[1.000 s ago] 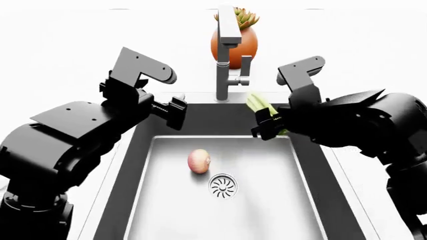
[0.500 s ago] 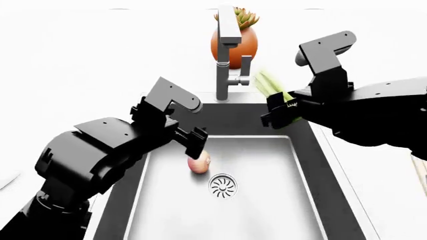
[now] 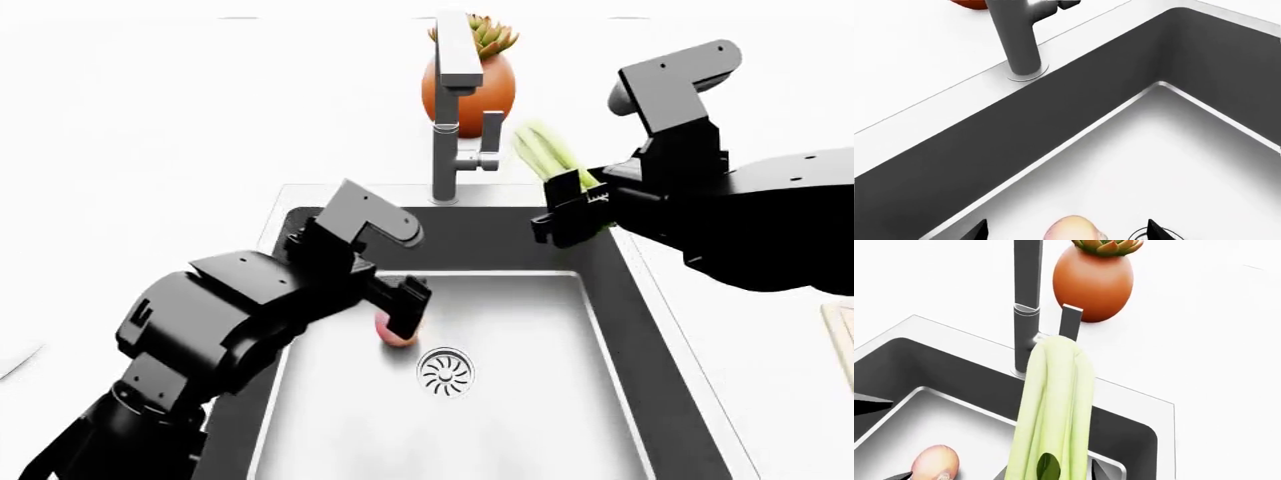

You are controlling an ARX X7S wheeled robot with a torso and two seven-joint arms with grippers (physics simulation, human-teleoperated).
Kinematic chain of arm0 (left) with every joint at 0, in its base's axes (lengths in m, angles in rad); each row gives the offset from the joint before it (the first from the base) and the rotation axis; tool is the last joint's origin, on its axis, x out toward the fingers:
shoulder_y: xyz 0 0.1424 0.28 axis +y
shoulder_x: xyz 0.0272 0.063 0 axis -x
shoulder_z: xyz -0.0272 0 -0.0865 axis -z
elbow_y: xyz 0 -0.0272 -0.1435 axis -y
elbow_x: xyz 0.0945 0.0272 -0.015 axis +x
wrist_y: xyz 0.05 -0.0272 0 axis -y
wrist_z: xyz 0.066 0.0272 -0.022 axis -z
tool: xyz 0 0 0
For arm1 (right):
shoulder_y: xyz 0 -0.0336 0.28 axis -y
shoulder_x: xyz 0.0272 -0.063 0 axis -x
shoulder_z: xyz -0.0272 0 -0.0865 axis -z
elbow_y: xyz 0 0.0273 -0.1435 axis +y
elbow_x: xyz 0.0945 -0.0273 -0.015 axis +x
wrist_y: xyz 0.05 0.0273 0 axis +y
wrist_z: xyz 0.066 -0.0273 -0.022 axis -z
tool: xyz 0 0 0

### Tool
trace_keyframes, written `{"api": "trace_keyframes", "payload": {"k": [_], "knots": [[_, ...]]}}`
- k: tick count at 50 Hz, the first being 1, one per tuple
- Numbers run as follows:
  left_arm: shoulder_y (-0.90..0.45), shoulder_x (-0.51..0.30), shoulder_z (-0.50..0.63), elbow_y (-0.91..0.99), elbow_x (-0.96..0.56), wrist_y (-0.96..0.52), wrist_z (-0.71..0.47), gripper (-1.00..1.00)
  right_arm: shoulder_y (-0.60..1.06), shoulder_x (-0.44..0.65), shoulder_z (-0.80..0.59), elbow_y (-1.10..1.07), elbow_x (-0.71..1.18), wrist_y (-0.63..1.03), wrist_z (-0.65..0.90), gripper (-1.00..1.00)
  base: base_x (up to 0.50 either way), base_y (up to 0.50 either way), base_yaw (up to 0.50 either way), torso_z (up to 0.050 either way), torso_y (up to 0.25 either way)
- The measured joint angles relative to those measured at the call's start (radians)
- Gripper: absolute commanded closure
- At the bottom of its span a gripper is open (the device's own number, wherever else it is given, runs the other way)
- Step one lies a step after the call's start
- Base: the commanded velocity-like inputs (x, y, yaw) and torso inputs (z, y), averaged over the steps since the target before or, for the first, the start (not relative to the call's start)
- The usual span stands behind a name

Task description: Pick the vegetables from the sink and place them on the cutting board.

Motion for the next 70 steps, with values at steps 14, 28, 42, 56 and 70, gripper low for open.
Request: {"api": "trace_keyframes", "payload": {"k": [14, 28, 42, 56, 70], "knots": [[0.005, 0.039, 0.055, -0.152, 0.041, 0.09, 0.02, -1.0, -0.016, 0.006, -0.005, -0.003, -0.009, -0.019, -0.013, 1.0, 0.0, 0.0, 0.0, 0.0, 0.0], [-0.012, 0.095, 0.097, -0.375, 0.087, 0.228, 0.052, -1.0, -0.037, 0.005, -0.018, 0.0, -0.03, -0.045, -0.036, 1.0, 0.0, 0.0, 0.0, 0.0, 0.001], [-0.029, 0.152, 0.129, -0.581, 0.12, 0.354, 0.082, -1.0, -0.058, 0.007, -0.028, 0.001, -0.046, -0.069, -0.056, 1.0, 0.0, 0.0, 0.0, 0.0, 0.0], [-0.026, 0.178, 0.15, -0.665, 0.127, 0.406, 0.096, -1.0, -0.068, 0.012, -0.031, -0.001, -0.048, -0.079, -0.06, 1.0, 0.0, 0.0, 0.0, 0.0, 0.001], [-0.037, 0.213, 0.164, -0.825, 0.138, 0.5, 0.114, -1.0, -0.077, 0.011, -0.037, -0.001, -0.053, -0.09, -0.065, 1.0, 0.0, 0.0, 0.0, 0.0, 0.0]]}}
